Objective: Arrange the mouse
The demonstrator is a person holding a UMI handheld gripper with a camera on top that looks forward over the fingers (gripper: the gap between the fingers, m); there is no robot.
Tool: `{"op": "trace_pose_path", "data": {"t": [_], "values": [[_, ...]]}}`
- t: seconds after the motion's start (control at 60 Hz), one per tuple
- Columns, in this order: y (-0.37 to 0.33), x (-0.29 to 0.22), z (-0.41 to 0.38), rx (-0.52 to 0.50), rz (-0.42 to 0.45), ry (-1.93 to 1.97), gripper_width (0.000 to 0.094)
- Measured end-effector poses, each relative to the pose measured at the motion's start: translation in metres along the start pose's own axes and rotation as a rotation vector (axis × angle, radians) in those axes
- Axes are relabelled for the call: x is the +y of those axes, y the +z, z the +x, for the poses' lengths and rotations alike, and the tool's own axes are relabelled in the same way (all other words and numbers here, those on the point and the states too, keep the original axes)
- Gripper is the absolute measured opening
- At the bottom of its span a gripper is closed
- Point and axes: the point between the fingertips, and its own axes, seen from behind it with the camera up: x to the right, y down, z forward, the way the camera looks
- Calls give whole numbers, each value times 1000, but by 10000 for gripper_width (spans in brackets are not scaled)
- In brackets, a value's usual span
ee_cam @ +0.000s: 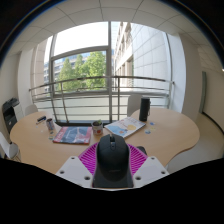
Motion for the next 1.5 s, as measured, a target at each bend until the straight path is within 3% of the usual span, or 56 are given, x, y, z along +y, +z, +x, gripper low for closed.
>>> {"op": "trace_pose_path", "data": {"t": [0.1,0.25,0.367,0.45,0.55,0.667,1.017,1.25,1.5], "values": [[70,13,21,11,-49,32,386],[148,96,35,11,-231,44,386],[176,145,40,17,-295,11,395],[181,166,40,10,-343,5,474],[180,165,39,0,-338,0,571],[156,140,37,9,-314,5,861],[-26,67,10,93,-191,-29,838],[-127,75,-17,96,-183,-44,842],[-164,84,-30,96,-181,-47,841]]}}
